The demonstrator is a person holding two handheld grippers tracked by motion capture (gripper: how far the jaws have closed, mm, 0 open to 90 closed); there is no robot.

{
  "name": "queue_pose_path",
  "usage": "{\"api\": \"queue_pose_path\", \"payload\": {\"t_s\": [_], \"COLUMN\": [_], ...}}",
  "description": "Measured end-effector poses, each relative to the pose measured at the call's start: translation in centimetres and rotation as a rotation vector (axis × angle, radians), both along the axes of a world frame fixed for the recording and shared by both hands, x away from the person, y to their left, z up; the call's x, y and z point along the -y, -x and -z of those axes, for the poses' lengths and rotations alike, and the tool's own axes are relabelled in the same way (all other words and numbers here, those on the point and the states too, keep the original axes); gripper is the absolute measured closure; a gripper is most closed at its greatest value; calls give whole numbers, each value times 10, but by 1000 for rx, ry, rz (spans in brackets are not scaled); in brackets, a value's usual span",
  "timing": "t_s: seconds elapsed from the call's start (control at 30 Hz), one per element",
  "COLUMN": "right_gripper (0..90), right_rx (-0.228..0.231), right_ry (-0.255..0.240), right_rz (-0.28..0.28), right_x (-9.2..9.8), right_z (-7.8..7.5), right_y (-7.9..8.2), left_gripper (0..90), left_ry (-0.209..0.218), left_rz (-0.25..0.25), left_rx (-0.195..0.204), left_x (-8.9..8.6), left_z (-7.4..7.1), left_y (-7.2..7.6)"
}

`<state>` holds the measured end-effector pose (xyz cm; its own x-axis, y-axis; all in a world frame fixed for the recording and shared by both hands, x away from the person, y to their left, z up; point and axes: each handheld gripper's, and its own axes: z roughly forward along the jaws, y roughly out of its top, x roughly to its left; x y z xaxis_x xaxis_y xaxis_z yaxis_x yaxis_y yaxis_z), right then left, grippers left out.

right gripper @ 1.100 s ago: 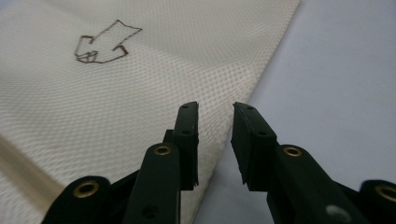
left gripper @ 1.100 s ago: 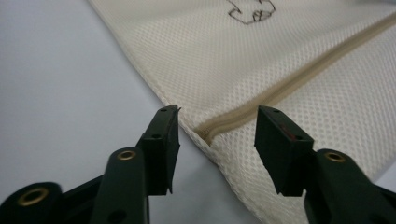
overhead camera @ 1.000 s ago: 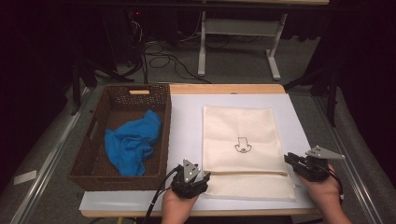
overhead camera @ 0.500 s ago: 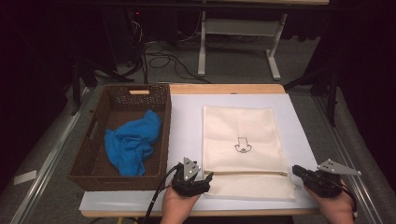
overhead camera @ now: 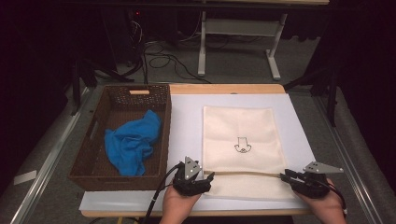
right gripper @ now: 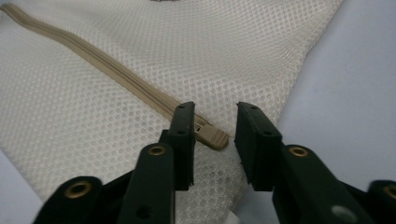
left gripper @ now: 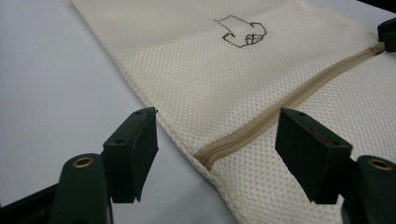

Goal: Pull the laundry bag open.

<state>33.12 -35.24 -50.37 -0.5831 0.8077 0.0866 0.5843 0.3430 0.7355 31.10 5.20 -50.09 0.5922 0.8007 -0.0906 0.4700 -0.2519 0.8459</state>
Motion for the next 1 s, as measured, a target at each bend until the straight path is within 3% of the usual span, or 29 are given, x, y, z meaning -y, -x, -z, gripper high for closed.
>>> {"api": "queue_pose_path", "payload": {"t_s": [0.07, 0.27, 0.7, 1.0], "right_gripper": [788, 851, 871, 850], "right_rx": [1, 4, 25, 43], "right_ry": [23, 35, 27, 30], "right_rz": [-5, -16, -29, -50], "right_x": [-2, -4, -7, -19], "right_z": [0, -3, -9, -9], "right_y": [0, 2, 7, 7], "left_gripper": [302, 302, 308, 307], "left_ry": [-1, 3, 7, 3], "left_rz": [-1, -6, 3, 12], "left_rx": [-3, -10, -8, -8], "left_x": [1, -2, 2, 2], "left_z": [1, 0, 1, 2], "left_y": [0, 0, 1, 1]}}
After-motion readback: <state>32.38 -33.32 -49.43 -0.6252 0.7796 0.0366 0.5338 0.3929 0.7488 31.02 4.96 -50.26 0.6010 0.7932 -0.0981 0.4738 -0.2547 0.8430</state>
